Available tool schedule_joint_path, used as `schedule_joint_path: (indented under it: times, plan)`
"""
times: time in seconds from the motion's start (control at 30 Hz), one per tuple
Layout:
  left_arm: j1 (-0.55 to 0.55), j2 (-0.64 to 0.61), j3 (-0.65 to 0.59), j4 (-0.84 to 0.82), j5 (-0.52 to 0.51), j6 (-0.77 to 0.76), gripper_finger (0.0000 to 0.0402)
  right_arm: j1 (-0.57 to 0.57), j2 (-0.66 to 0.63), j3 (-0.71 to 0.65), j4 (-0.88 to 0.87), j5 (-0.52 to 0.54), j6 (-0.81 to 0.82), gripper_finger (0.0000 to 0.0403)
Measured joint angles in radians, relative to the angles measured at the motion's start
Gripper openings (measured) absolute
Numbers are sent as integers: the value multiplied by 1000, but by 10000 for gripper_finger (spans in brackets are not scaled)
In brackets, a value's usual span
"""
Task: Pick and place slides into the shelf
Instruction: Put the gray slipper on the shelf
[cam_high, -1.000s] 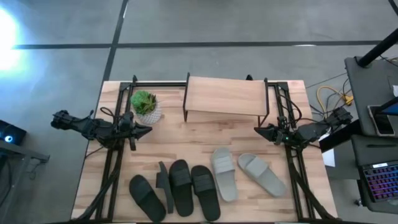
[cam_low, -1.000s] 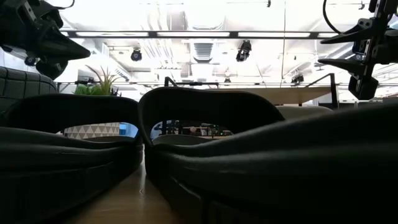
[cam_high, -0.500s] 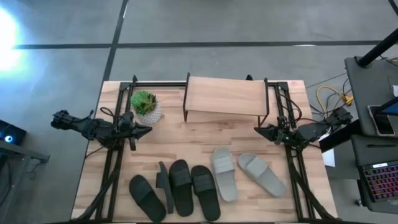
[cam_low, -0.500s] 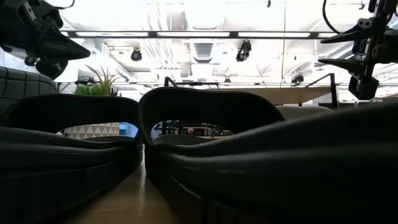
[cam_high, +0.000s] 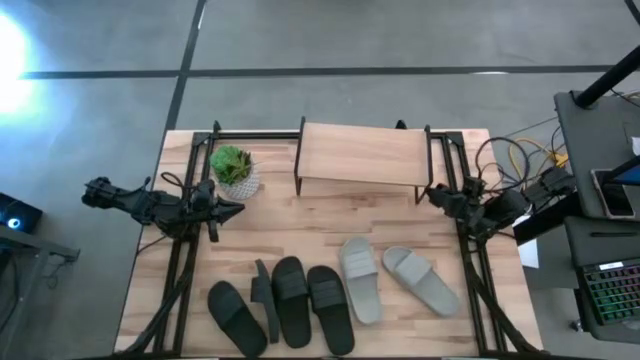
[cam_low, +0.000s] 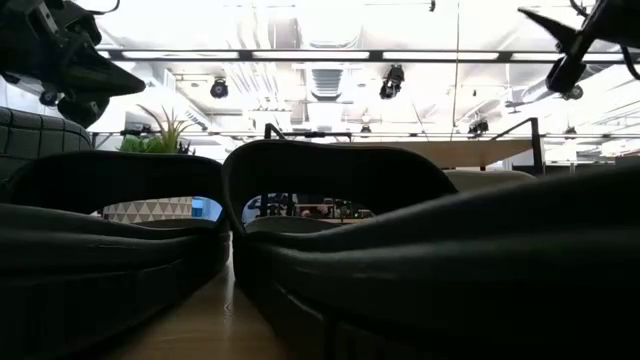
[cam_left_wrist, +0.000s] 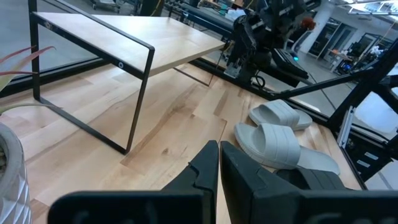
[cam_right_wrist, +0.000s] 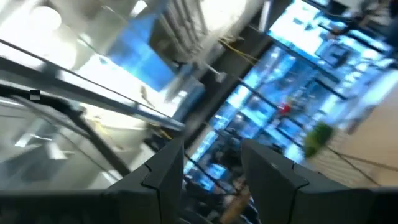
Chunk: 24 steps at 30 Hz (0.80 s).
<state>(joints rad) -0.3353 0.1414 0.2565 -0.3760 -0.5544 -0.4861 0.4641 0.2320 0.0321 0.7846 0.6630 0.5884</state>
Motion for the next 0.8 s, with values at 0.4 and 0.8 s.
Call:
schedule_joint_path:
  times: [0.4,0.8]
  plan:
    - [0,0,0,0,0,0,2,-13,597,626,-125,229,-464,152]
    - [0,0,0,0,0,0,2,-13,969,1184,-644,695,-326,136]
